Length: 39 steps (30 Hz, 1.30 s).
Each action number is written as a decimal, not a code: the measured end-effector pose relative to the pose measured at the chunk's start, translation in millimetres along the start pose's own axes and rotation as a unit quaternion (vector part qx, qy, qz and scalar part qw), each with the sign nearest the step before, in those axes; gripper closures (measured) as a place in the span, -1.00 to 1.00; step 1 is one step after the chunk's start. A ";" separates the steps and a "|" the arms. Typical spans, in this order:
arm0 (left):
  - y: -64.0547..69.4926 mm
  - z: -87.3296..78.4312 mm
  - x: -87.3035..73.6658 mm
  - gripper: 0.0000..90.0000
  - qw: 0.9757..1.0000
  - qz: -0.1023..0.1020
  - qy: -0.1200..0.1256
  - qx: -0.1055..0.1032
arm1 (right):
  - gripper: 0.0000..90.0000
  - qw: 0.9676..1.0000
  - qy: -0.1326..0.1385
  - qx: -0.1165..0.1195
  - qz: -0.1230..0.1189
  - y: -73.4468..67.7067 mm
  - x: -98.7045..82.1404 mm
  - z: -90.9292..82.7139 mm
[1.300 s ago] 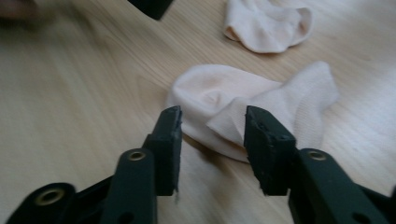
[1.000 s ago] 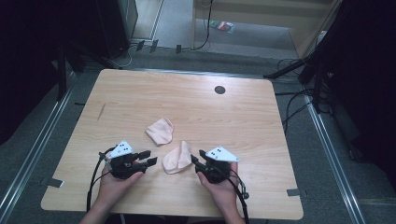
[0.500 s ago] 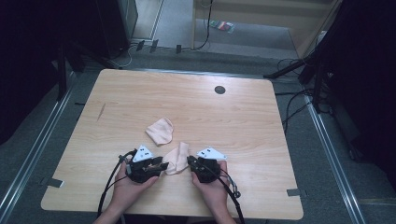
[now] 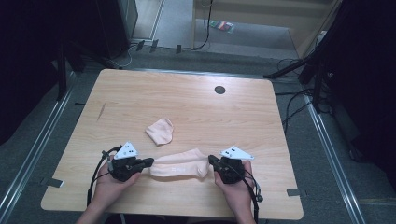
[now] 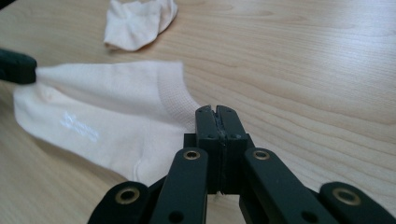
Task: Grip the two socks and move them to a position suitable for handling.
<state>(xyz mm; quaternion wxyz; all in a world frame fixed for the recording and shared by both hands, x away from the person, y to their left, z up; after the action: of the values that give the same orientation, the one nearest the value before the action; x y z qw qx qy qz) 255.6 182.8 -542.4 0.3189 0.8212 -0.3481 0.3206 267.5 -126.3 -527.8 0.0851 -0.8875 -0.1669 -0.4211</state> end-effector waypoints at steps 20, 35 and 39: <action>-9.8 10.7 -15.6 0.34 1.000 0.011 0.010 -0.011 | 0.27 1.000 -0.013 0.007 -0.019 -12.1 -16.7 8.5; -54.9 -33.2 -19.3 -0.78 0.981 -0.071 0.158 0.083 | -0.12 0.999 0.052 0.000 -0.016 -25.0 12.5 6.4; -60.0 -31.5 -21.4 -0.78 0.978 -0.086 0.161 0.104 | -0.12 0.998 0.055 0.002 -0.028 -32.9 21.8 10.6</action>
<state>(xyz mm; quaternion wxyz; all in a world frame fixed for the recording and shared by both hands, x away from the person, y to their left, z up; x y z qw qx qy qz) 280.8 247.4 -557.8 0.3102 0.8144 -0.1850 0.4542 275.9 -87.7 -517.2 0.0840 -0.8578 -0.1879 -0.4709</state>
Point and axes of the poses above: each handheld gripper's, and its own axes: z roughly forward along the jaws, x roughly out of its top, y roughly to its right, the point moved 3 cm from there along z, roughly forward along the jaws, and after that the axes turned 14 degrees about -x, right-handed, at the moved point
